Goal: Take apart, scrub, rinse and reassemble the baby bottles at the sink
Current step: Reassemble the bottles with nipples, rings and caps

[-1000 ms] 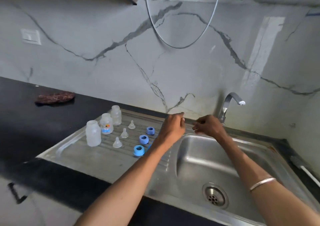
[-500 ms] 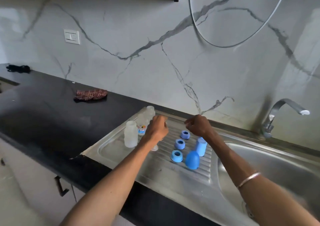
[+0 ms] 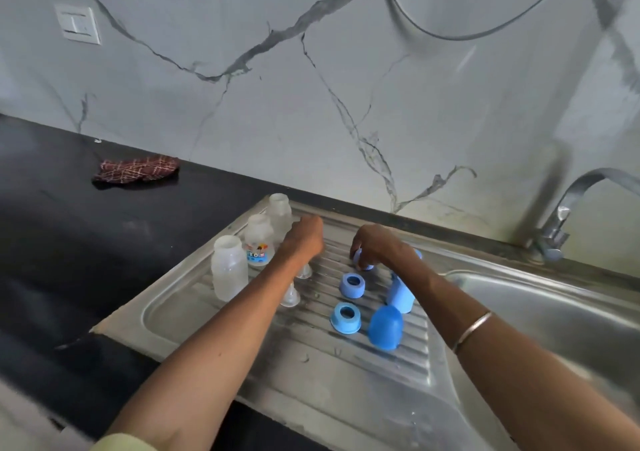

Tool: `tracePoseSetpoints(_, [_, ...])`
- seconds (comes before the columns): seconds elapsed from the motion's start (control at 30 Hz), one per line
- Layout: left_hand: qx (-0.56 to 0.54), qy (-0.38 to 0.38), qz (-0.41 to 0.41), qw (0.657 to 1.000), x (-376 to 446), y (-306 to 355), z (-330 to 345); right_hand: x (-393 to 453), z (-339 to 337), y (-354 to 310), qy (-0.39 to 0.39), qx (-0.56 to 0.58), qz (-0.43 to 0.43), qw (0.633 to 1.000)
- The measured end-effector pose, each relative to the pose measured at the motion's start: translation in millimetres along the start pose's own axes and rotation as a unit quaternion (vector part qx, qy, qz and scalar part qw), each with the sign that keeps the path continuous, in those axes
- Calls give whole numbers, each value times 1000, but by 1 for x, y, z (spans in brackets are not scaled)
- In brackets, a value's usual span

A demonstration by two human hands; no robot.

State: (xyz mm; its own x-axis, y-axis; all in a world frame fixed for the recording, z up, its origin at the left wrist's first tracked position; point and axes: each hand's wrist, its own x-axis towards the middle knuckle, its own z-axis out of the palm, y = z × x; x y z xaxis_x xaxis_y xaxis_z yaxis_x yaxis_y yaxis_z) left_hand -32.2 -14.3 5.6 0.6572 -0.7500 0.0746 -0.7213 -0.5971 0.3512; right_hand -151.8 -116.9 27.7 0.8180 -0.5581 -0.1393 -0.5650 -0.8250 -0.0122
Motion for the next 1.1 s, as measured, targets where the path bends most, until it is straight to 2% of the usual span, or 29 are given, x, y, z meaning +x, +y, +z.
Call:
tracePoseSetpoints(0.17, [38, 26, 6, 999, 9, 2, 4, 5, 1, 5, 25, 38, -11, 999])
tracePoseSetpoints(0.4, [-84, 71, 41, 993, -5, 25, -13, -24, -13, 25, 128, 198, -22, 971])
tracePoseSetpoints(0.5, [-133, 91, 96, 982, -23, 46, -22, -57, -26, 34, 186, 302, -17, 935])
tracePoseSetpoints(0.6, [-204, 92, 149, 963, -51, 73, -31, -95, -32, 48, 241, 412, -15, 879])
tracePoseSetpoints(0.73, [-288, 67, 192, 936, -82, 117, -22, -143, -25, 79, 294, 484, 1, 825])
tracePoseSetpoints(0.8, [-327, 54, 207, 920, -92, 138, -9, -161, -16, 95, 301, 495, 6, 815])
tracePoseSetpoints(0.93, [-419, 39, 176, 890, -113, 181, 18, -189, 3, 131, 306, 499, 15, 811])
tracePoseSetpoints(1.1, [-493, 34, 117, 862, -128, 224, 54, -210, 28, 177, 327, 522, 48, 786])
